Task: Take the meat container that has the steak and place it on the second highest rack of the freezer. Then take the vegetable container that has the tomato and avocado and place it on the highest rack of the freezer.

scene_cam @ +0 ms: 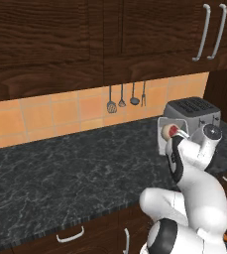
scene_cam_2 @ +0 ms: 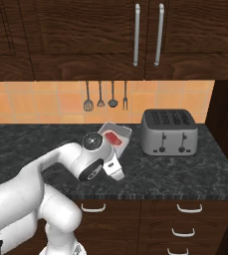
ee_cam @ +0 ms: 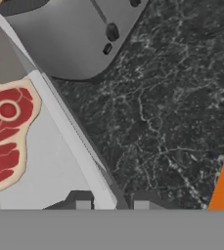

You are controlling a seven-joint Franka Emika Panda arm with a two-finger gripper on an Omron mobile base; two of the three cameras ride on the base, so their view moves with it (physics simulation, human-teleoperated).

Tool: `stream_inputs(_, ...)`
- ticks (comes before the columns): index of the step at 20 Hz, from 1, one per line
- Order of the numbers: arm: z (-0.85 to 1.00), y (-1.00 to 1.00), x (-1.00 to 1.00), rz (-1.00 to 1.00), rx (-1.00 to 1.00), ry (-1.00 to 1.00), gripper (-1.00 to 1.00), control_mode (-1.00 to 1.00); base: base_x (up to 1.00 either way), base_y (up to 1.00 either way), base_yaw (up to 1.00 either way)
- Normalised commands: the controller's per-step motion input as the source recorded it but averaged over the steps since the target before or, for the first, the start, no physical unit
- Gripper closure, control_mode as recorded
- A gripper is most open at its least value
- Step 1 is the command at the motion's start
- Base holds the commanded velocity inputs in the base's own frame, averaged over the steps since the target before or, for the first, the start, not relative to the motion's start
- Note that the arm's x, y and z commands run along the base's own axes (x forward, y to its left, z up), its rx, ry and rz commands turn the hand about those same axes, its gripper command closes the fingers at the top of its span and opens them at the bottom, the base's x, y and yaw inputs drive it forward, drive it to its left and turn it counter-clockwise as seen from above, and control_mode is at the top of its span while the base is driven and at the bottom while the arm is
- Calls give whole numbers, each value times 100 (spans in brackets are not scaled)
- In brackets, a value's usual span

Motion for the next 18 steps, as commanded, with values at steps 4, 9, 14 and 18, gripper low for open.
stream_inputs(4,96,2,-75,0,0,6,100,-100,0,0,0)
stream_inputs(9,87,12,-86,4,0,-1,100,-100,0,0,0)
stream_inputs(14,100,4,-93,3,0,0,100,-100,0,0,0)
stream_inputs(18,83,14,-100,2,0,0,100,-100,0,0,0)
